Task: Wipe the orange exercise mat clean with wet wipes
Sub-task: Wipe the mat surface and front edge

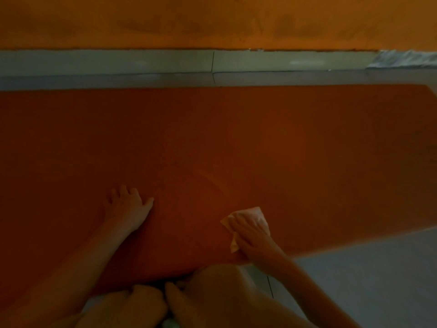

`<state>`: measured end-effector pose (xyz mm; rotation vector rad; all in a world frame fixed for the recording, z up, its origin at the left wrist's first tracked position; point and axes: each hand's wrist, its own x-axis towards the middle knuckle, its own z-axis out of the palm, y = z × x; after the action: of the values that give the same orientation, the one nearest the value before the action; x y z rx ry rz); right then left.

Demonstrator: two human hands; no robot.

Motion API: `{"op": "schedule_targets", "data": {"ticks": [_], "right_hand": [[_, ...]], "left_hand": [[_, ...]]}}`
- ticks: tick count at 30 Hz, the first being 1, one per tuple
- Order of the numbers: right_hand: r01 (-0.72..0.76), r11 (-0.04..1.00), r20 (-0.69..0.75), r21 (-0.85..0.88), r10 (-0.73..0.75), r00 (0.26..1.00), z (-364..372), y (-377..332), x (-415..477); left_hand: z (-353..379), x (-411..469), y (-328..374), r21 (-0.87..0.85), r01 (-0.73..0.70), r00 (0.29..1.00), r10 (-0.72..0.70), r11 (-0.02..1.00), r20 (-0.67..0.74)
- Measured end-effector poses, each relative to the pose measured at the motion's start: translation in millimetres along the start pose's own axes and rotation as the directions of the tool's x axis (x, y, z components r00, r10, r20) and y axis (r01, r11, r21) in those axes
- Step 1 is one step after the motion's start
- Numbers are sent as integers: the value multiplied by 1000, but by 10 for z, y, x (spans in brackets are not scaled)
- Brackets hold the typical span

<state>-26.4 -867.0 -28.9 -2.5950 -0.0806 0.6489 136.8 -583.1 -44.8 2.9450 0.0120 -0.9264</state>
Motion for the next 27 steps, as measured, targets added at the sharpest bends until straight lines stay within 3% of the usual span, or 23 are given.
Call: {"op": "schedule_targets", "data": {"ticks": [2,5,7,10,13,16,18,22,27], "right_hand": [[9,999,6,33,-9,1000,-90,40,-139],[-58,988,62,-144,68,996,-210,336,-180],[-117,952,-4,-283,121,993,-240,459,-106],[-168,932,59,-321,197,979,-270,259,5],[-35,987,92,-158,50,995,-167,75,-22],[96,965,134,-246,-64,989,-254,241,-107],[7,965,34,-262,2,999,-316,452,31],[-125,948,50,-293,146,988,-444,487,408],[188,973,180,-132,-163,970,-357,126,504]], "left_hand": [[32,-13,18,-23,1,1000,-1,1000,-13],[40,-25,1,-26,-4,999,3,1000,-40],[48,-67,-25,-27,-6,1000,5,1000,-23],[70,-112,-8,-32,-6,1000,6,999,-5],[50,-134,76,-48,-33,999,32,998,-19],[53,-149,208,-42,-179,984,177,983,-33],[84,-160,312,-24,-254,967,253,967,-37],[175,-136,435,-35,-265,961,262,964,-84],[126,-26,503,-54,-233,960,221,971,-170]]}}
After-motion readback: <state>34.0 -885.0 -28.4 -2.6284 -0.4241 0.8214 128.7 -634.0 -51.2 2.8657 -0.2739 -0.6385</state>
